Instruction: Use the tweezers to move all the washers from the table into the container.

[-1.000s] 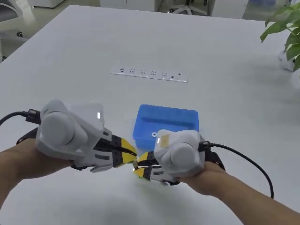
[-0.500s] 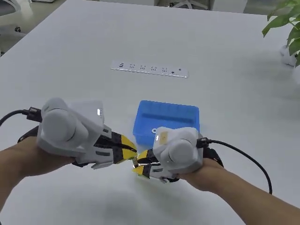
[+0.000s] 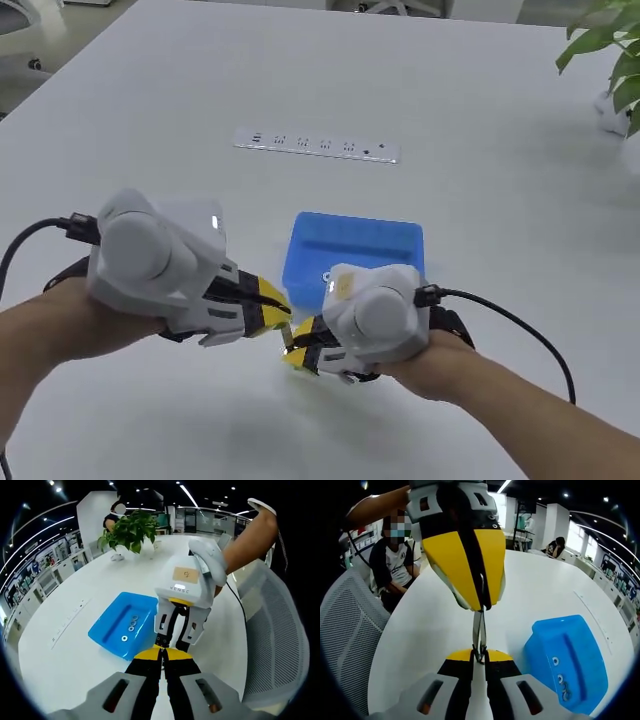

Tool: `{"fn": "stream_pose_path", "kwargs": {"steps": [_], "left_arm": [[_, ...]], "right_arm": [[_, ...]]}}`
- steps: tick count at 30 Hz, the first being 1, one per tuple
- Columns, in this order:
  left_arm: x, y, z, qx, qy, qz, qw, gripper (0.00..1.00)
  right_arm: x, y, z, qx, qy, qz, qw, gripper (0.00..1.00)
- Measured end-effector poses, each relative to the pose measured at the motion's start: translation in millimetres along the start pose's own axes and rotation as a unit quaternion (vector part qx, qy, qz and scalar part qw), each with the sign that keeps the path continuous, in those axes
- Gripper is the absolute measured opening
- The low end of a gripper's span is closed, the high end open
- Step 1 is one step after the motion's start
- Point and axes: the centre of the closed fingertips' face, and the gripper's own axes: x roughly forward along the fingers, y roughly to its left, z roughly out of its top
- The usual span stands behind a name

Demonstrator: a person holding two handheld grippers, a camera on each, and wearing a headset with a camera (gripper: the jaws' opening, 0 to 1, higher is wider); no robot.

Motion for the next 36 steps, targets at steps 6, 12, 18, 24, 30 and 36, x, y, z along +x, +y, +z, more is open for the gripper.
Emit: {"fn": "stream_pose_path", "kwargs": {"steps": [6, 12, 18, 24, 30, 36], "left_arm": [[-0.7, -3.6, 5.6, 0.011, -0.001, -0.002, 0.9999, 0.05], [-5.4, -3.7, 16.7, 0.02, -0.009, 0.0, 0.9998, 0.05], [-11.4, -2.5, 27.2, 0.026, -0.016, 0.005, 0.9995, 0.05], [-18.5, 0.7, 36.3, 0.029, -0.018, 0.013, 0.9993, 0.05], [-24.1, 4.0, 43.8, 0.036, -0.017, 0.018, 0.999, 0.05], [-30.2, 8.1, 55.2, 0.04, -0.02, 0.023, 0.9987, 0.05]], "right_arm": [[-5.1, 0.1, 1.6, -0.001, -0.002, -0.001, 1.0, 0.09], [-14.3, -3.7, 7.5, -0.008, -0.006, -0.009, 0.9999, 0.09], [-23.8, -7.7, 16.4, -0.018, -0.006, -0.016, 0.9997, 0.09], [-32.2, -10.8, 24.1, -0.02, -0.008, -0.018, 0.9996, 0.09], [-40.3, -15.0, 30.0, -0.021, -0.01, -0.025, 0.9994, 0.09], [-50.1, -20.4, 39.7, -0.017, -0.02, -0.033, 0.9991, 0.09]]}}
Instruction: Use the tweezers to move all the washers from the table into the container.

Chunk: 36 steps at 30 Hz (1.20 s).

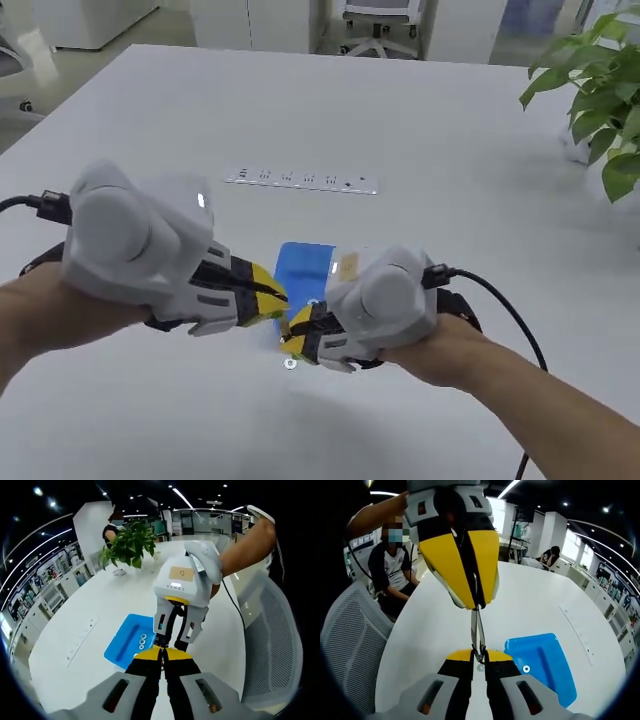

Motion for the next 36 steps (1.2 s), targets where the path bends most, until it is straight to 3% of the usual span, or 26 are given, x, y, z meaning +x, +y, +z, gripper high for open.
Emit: {"fn": "stream_pose_path", "kwargs": {"steps": [7, 21, 36], "left_arm": [[0.8, 7.0, 9.8, 0.013, 0.001, -0.001, 0.9999, 0.05], [14.8, 29.6, 32.2, 0.04, -0.008, 0.002, 0.9992, 0.05], [38.9, 46.6, 28.5, 0.049, -0.003, -0.005, 0.9988, 0.05]], "right_arm": [[-6.9, -9.3, 4.4, 0.003, -0.003, -0.01, 0.9999, 0.09], [-21.4, -45.5, 4.2, 0.008, -0.006, -0.042, 0.9991, 0.09], [-16.4, -68.4, -15.2, 0.02, 0.009, -0.059, 0.998, 0.09]]}}
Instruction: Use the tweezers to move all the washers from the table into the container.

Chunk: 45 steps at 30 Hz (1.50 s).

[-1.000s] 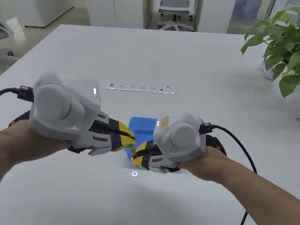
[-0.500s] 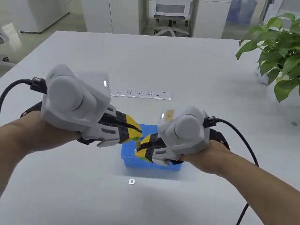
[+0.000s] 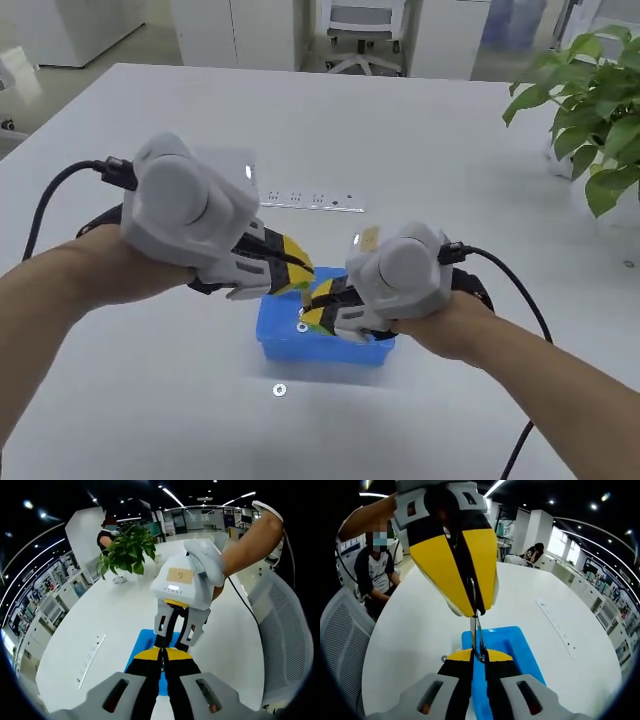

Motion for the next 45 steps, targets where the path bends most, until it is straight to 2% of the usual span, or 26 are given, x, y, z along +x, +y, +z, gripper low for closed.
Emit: {"fn": "stream_pose_path", "kwargs": {"steps": [13, 31, 45], "left_arm": [[24.5, 12.8, -14.2, -0.014, 0.004, -0.014, 0.9998, 0.05], [44.2, 25.5, -38.0, -0.032, 0.025, -0.024, 0.9989, 0.05], [48.9, 26.8, -39.1, -0.034, 0.027, -0.026, 0.9987, 0.05]], "right_arm": [[15.6, -13.9, -20.9, 0.023, 0.016, -0.004, 0.9996, 0.1], [37.6, -28.7, -42.3, 0.037, 0.034, -0.002, 0.9987, 0.1], [38.6, -31.6, -47.3, 0.043, 0.037, -0.002, 0.9984, 0.1]]}}
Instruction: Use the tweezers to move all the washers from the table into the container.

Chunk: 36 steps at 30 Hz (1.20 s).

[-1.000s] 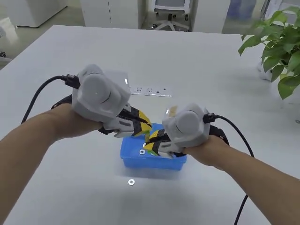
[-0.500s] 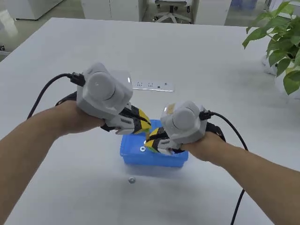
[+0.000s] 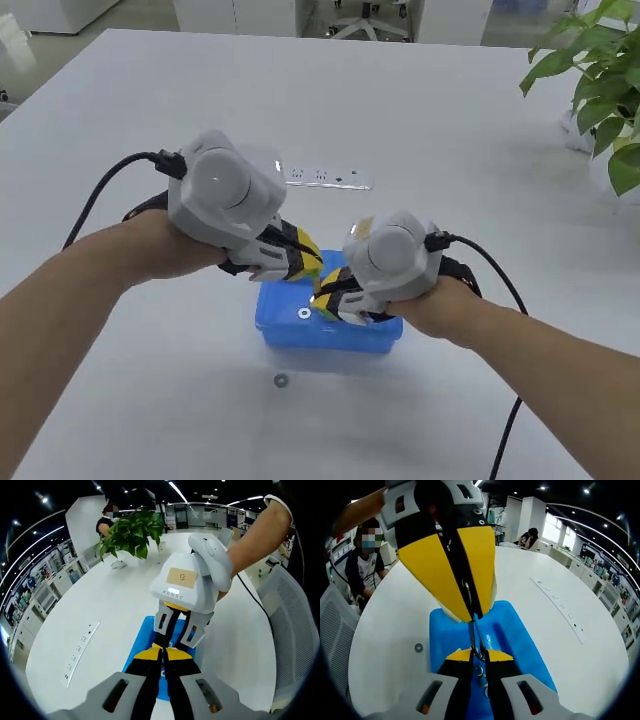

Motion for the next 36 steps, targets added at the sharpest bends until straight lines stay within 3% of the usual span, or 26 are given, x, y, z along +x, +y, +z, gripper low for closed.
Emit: {"fn": "stream_pose_path", "kwargs": {"steps": [19, 36], "left_arm": [[-15.2, -7.1, 11.0, 0.014, -0.005, -0.003, 0.9999, 0.05], [-42.1, -25.0, 16.3, 0.025, -0.008, -0.017, 0.9995, 0.05]], "right_arm": [[-14.5, 4.5, 11.2, -0.012, -0.011, -0.009, 0.9998, 0.11], [-30.7, 28.0, 27.8, -0.039, -0.025, -0.01, 0.9989, 0.11]]}}
